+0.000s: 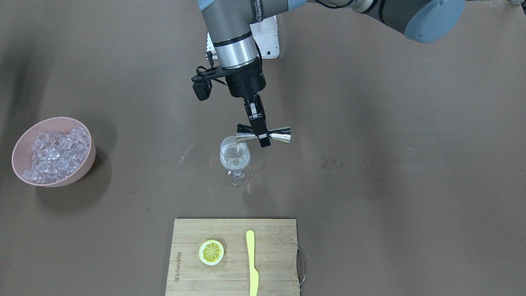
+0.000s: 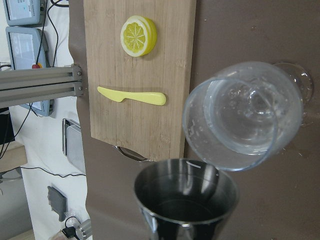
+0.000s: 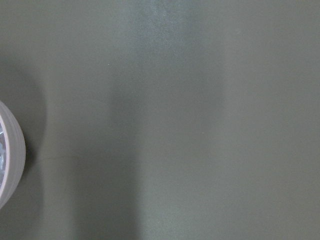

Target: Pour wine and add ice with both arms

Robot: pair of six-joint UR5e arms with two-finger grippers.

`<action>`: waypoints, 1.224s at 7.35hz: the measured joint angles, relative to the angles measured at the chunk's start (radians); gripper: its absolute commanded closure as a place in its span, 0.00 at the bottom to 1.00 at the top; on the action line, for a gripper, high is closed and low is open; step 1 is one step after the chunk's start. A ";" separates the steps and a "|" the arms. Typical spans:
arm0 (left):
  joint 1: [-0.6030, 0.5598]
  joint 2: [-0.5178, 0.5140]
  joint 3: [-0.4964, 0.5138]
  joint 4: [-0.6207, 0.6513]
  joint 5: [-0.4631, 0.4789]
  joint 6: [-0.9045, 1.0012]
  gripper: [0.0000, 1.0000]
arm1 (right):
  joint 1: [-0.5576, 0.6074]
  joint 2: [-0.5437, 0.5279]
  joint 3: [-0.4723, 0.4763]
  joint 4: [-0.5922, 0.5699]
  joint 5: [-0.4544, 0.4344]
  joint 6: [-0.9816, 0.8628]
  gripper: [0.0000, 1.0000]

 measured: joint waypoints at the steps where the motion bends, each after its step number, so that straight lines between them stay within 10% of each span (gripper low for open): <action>1: -0.003 0.010 -0.014 -0.027 -0.020 -0.001 1.00 | 0.000 0.000 0.000 0.000 0.000 0.000 0.00; 9: -0.297 0.308 -0.183 -0.266 -0.475 -0.029 1.00 | 0.003 -0.016 0.006 0.002 0.002 0.000 0.00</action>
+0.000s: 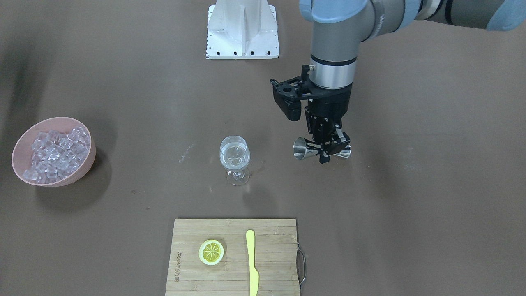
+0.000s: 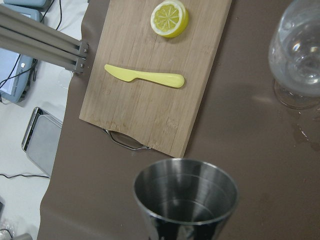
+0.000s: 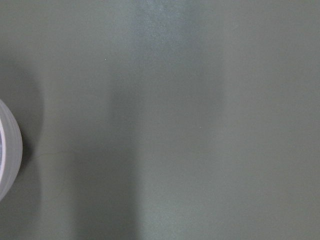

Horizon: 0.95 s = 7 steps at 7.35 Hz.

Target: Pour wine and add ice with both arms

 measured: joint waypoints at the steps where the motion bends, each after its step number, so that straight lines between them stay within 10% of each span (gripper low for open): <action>1: -0.038 0.055 -0.043 -0.004 -0.033 0.000 1.00 | 0.002 -0.003 0.001 0.000 0.000 0.000 0.00; 7: -0.178 0.285 -0.102 -0.159 -0.125 -0.134 1.00 | 0.005 -0.010 0.006 0.001 0.000 0.000 0.00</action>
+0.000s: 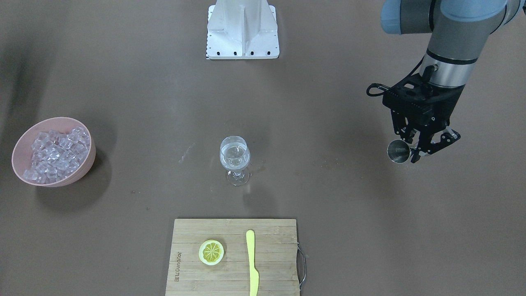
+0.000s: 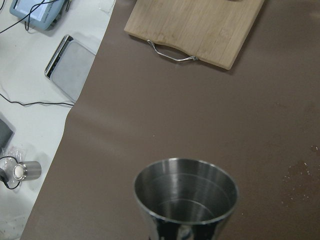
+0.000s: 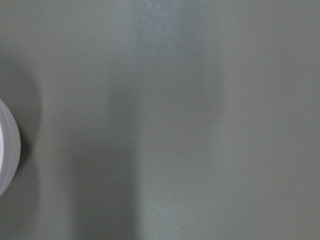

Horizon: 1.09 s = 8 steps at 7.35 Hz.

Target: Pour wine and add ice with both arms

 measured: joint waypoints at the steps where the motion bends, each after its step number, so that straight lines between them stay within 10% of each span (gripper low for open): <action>1: -0.004 0.021 -0.003 -0.022 -0.001 -0.069 1.00 | 0.001 0.000 0.000 0.000 0.000 0.000 0.00; 5: -0.004 0.228 -0.012 -0.403 0.005 -0.645 1.00 | 0.003 -0.001 0.000 0.000 0.000 -0.002 0.00; 8: 0.064 0.347 -0.022 -0.597 0.243 -1.082 1.00 | 0.003 -0.001 0.001 0.000 0.001 -0.003 0.00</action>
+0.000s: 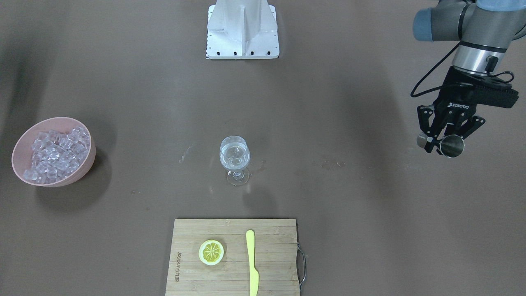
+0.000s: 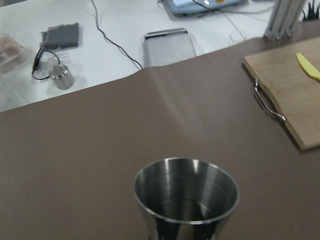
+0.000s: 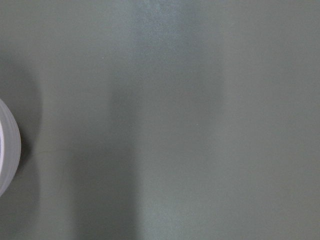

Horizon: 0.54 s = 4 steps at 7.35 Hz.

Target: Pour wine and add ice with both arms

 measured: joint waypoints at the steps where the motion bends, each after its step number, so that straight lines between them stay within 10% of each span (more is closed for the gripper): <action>1: 0.068 0.015 -0.001 -0.011 0.149 -0.102 1.00 | 0.000 0.000 0.000 0.000 0.000 0.000 0.00; 4: 0.272 0.048 0.020 -0.005 0.577 -0.299 1.00 | 0.002 -0.001 -0.002 0.000 0.000 -0.004 0.00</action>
